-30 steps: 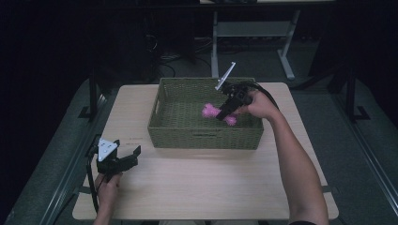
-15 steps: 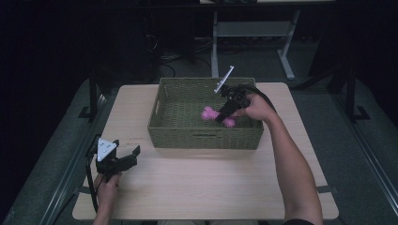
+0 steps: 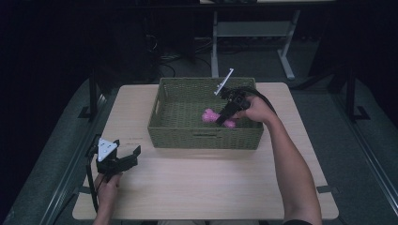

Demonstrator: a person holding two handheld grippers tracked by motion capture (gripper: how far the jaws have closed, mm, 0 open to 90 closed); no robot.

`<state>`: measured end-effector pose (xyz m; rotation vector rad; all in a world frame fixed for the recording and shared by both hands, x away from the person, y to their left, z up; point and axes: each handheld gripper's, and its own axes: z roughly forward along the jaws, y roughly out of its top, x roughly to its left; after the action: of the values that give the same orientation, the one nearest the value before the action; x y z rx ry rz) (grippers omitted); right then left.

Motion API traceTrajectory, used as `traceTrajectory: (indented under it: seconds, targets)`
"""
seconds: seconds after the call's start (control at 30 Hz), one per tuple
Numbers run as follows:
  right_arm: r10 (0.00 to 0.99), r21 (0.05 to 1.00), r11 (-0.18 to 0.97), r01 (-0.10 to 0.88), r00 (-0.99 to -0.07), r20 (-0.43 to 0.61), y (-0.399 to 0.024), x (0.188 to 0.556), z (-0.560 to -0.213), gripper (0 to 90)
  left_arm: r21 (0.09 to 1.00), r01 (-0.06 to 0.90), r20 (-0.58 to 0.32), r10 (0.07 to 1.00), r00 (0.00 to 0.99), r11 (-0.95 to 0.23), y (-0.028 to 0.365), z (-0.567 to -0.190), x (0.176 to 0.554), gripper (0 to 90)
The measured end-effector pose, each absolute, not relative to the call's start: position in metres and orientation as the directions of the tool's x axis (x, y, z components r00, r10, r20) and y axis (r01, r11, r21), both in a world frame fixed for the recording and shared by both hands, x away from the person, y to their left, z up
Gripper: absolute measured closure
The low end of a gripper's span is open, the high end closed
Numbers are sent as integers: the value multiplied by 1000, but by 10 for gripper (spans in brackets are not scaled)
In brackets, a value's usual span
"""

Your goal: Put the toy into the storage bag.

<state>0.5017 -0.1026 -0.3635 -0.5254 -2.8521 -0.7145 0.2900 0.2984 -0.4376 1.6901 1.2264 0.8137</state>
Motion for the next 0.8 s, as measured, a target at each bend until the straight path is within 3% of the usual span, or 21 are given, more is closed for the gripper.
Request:
traceTrajectory:
  seconds: [0.8]
  targets:
    - [310,402,828,391,-916,253,-104,501,-381,578,913,385,11,952,305,-134,298,-437,290,136]
